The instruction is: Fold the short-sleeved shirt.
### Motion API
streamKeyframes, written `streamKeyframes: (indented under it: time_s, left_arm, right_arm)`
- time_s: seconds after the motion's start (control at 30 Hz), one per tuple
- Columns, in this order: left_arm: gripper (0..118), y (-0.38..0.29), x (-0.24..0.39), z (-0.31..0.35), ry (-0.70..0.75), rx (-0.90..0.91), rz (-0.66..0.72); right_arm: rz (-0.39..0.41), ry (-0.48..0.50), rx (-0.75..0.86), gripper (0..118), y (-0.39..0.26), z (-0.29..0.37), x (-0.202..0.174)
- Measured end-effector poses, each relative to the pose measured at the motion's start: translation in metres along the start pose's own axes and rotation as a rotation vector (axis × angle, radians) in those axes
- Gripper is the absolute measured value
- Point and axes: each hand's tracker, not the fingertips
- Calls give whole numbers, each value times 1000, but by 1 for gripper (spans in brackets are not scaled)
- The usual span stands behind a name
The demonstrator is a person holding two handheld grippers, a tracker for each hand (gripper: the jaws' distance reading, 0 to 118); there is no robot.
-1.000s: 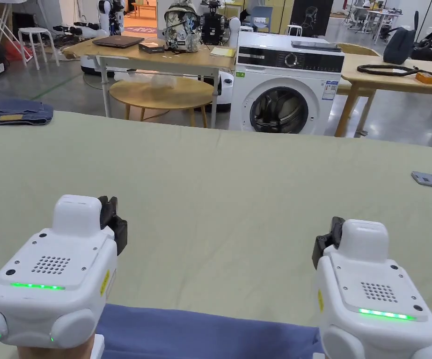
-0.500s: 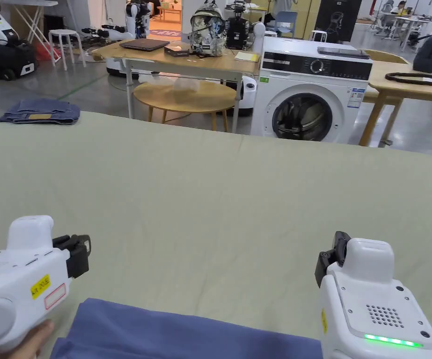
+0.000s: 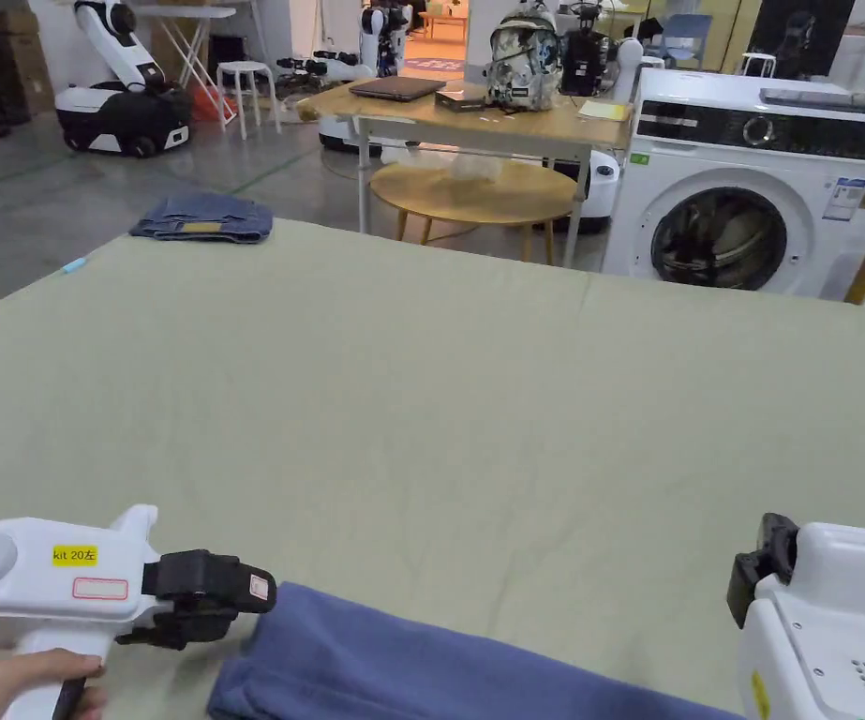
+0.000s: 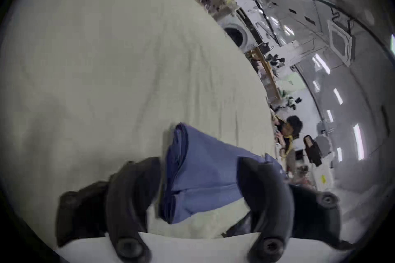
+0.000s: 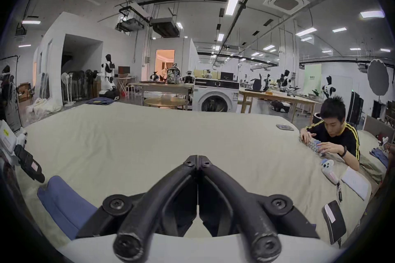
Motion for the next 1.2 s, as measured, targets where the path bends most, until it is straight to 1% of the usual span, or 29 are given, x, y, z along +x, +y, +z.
streamKeyframes:
  time_s: [0.03,0.07,0.13,0.17,0.2,0.23,0.3,0.33,0.37,0.4,0.43,0.47,0.5,0.53,0.57,0.6,0.73,0.83,0.87,0.93,1.03,1.1,1.2]
  left_arm:
    - [88,1,-7,-6,-12,-21,23]
    - [87,-11,-1,-10,-21,-64,54]
    - [87,-17,-10,-24,-32,-134,91]
    - [87,-20,-10,-26,-88,-136,78]
    - [87,-10,-27,-27,-141,-135,75]
    - [87,-10,-26,-33,-210,-132,90]
    - [84,-15,-26,-48,-243,-198,130]
    - [78,-20,-21,-54,-260,-213,120]
    - [66,-22,-17,-59,-266,-209,107]
    - [38,-24,-14,-64,-258,-208,98]
    - [16,-26,-11,-69,-243,-205,92]
    - [5,-28,-12,-76,-185,-209,91]
    - [4,-31,-11,-81,-123,-215,80]
    - [4,-34,-13,-84,-102,-199,73]
    - [3,-37,-13,-84,-166,-170,104]
    - [3,-38,-11,-83,-180,-142,120]
    - [1,-47,6,-74,-117,-114,52]
    - [1,-49,19,-62,-98,-92,38]
    - [1,-30,3,-50,-99,-89,42]
    - [1,-22,6,-35,-94,-61,22]
    - [1,-9,12,-15,-3,-27,-53]
    - [1,-3,14,3,11,-7,-57]
    - [1,-2,28,30,107,34,-96]
  right_arm:
    - [0,0,-6,0,-1,-1,0]
    - [-2,2,-12,0,-2,-2,1]
    - [-5,-1,-22,0,-5,-2,2]
    - [-5,-3,-27,0,-5,-2,3]
    - [-7,-5,-31,0,-6,-2,4]
    - [-8,-8,-34,0,-7,-2,5]
    - [-11,-11,-40,0,-8,-2,6]
    - [-13,-11,-43,0,-8,-2,7]
    - [-15,-11,-44,0,-9,-3,7]
    - [-15,-14,-46,0,-9,-2,7]
    - [-16,-15,-48,0,-10,-3,7]
    - [-17,-15,-50,0,-10,-3,8]
    - [-19,-14,-51,0,-10,-4,8]
    - [-21,-14,-53,0,-10,-4,8]
    - [-22,-15,-55,0,-10,-4,8]
    - [-23,-15,-57,0,-10,-4,9]
    - [-21,-12,-58,0,-10,-5,9]
    - [-19,-8,-62,0,-10,-5,10]
    - [-19,-8,-62,0,-10,-6,10]
    - [-19,-5,-62,0,-10,-6,10]
    - [-17,0,-58,0,-9,-7,9]
    - [-19,2,-55,0,-8,-8,9]
    - [-27,6,-56,0,-8,-10,10]
